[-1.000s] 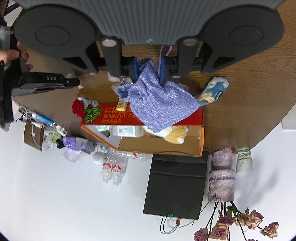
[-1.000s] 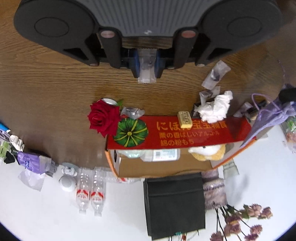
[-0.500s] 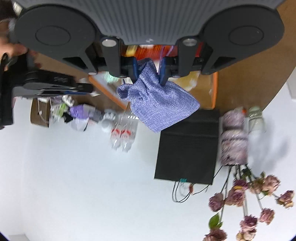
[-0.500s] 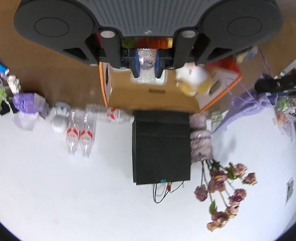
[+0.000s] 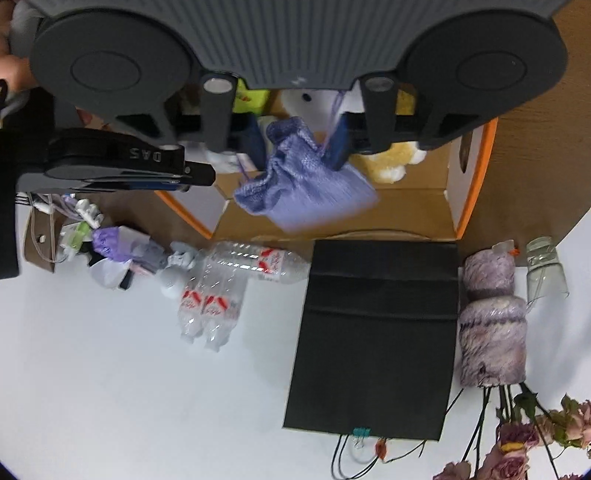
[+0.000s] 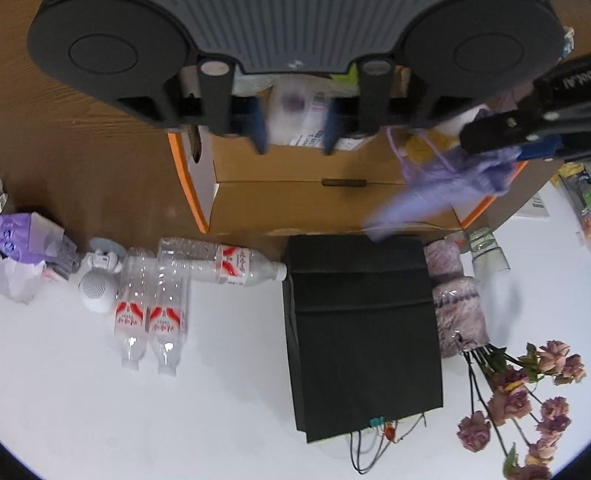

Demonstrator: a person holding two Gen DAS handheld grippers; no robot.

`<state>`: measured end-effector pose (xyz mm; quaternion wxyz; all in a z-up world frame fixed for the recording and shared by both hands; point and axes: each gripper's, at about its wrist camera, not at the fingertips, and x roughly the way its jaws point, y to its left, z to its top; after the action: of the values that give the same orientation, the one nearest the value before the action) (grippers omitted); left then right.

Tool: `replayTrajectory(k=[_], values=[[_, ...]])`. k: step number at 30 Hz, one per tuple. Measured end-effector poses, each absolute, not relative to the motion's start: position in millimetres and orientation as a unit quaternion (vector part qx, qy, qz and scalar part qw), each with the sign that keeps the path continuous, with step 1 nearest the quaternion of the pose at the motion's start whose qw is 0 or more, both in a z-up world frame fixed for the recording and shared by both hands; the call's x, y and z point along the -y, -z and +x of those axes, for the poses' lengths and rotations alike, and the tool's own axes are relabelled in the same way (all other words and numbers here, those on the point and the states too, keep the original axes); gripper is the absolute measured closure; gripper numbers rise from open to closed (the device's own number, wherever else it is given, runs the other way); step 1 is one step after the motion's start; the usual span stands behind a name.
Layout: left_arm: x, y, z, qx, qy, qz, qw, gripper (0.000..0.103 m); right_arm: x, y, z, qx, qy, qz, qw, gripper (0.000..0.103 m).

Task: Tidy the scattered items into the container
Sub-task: 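Carry the pouch and packet over the box and open both grippers, then grasp the blue toy car with the left gripper while the right grasps the red rose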

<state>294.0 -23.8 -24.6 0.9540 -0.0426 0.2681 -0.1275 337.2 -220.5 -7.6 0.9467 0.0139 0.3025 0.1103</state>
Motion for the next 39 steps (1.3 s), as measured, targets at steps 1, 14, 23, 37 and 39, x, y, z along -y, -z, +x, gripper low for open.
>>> replayTrajectory(k=[1, 14, 23, 37, 39], values=[[21.7, 24.8, 291.4, -0.266, 0.127, -0.045, 0.955, 0.037, 220.2, 7.8, 335.4, -0.298, -0.113, 0.008, 0.948, 0.044], [-57.8, -4.6, 191.5, -0.188, 0.054, -0.036, 0.98, 0.0, 277.3, -22.4, 235.0, -0.217, -0.107, -0.005, 0.97, 0.012], [-91.5, 52.8, 180.1, -0.32, 0.004, 0.001, 0.947, 0.0, 307.5, 43.2, 216.1, -0.3, -0.066, -0.024, 0.951, 0.014], [-79.0, 89.5, 211.7, -0.35, 0.01, 0.016, 0.937, 0.068, 297.0, 64.7, 246.5, -0.324, -0.076, -0.004, 0.943, 0.059], [-76.4, 88.1, 209.9, -0.347, 0.019, 0.017, 0.938, 0.081, 299.2, 63.8, 242.8, -0.317, -0.077, 0.0, 0.945, 0.063]])
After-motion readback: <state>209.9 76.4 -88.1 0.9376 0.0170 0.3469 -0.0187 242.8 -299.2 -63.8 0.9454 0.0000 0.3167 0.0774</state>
